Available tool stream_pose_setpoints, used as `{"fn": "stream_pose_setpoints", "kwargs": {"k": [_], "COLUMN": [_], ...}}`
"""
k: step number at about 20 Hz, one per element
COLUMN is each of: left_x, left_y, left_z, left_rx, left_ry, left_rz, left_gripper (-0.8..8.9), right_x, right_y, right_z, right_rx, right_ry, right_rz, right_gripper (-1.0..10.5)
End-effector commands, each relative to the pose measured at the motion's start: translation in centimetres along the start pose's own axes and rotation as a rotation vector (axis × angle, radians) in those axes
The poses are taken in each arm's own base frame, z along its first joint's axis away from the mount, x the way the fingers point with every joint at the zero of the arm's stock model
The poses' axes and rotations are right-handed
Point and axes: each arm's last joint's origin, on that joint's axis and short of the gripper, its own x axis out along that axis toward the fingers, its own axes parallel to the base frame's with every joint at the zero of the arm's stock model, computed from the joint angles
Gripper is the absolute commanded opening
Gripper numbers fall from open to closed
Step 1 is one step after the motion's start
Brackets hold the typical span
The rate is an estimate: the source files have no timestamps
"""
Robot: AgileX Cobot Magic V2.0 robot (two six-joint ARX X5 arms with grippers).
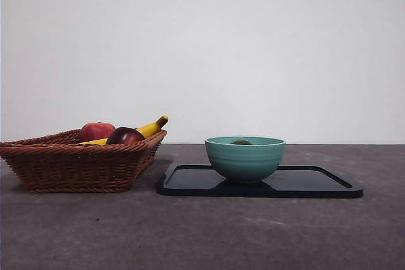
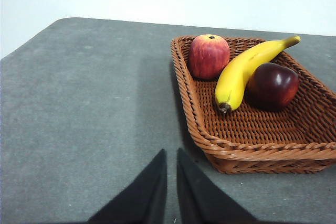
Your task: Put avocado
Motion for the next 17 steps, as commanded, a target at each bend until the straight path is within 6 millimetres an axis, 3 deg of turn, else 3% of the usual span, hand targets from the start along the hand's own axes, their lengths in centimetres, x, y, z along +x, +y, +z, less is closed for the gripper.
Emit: {"fn": "stream_pose_setpoints", "kwargs": {"k": [1, 13, 17], "left_x": [0.20, 0.20, 0.20], "left_y": [0.03, 0.03, 0.03], "left_z": [-0.74, -0.74, -0.74], "left_rx": [0.012, 0.012, 0.012], "left_ry": [0.026, 0.026, 0.026], "left_rz": [0.001, 0.001, 0.001], "left_gripper": [0.28, 0.28, 0.28], "right_x": [-0.15, -0.15, -0.10], "right_y": [0.07, 0.07, -0.22], "right_z": [0.28, 0.28, 0.28], "right_rx": [0.009, 0.009, -0.054], "right_ry": [-0.015, -0.015, -0.031], "right_rz": [0.009, 0.009, -0.083], "right_gripper": [0.2, 0.2, 0.2]}}
